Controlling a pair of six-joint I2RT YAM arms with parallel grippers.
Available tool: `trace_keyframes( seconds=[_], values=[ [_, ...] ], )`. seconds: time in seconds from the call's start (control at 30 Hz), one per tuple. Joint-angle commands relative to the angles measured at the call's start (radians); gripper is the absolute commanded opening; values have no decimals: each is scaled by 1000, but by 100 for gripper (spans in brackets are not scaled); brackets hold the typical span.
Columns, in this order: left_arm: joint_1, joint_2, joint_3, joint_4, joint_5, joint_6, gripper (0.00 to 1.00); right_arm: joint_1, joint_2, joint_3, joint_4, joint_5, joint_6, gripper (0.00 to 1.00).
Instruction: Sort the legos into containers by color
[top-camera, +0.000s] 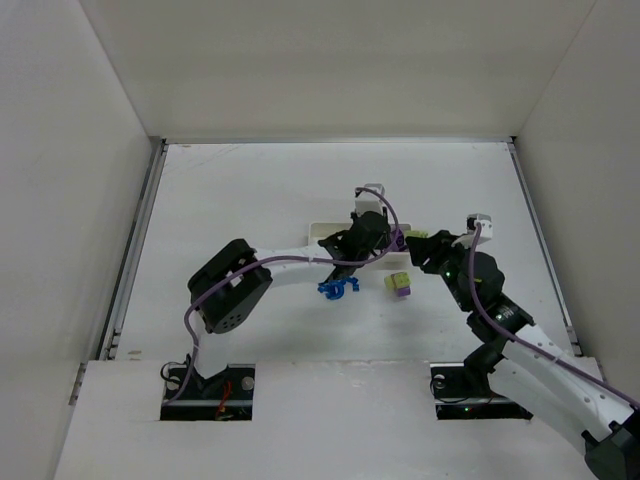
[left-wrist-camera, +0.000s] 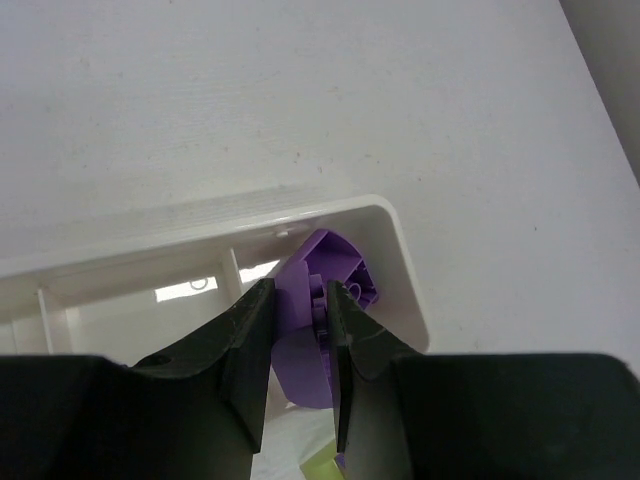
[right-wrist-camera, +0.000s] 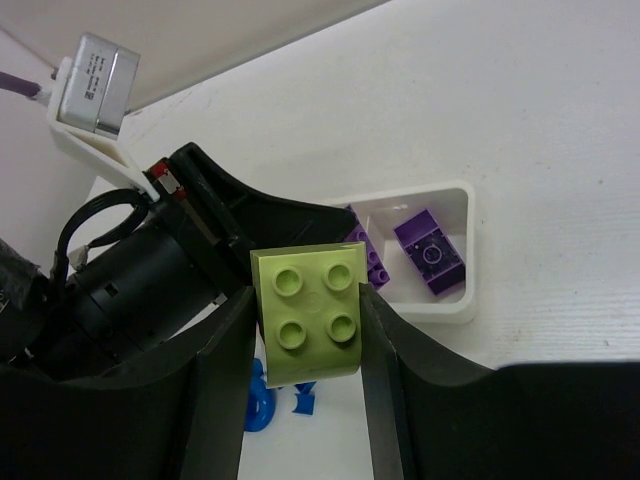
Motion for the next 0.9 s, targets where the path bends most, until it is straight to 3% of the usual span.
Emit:
trace_keyframes(
  seconds=[0.0,0.17,0.53,0.87],
  values=[
    [-11,12,65,9,-103,95,15,-3,-9,-9,9,18,17,33],
    [-23,63,94,9,-152,143,19,-5,-19,-12,11,18,19,33],
    [-28,-13,45,19,-78,48,47,-5,0,-9,9,18,22,33],
    [35,-297,-230,44,87,-249,43,6,112,40,60,-59,104,33]
  ],
)
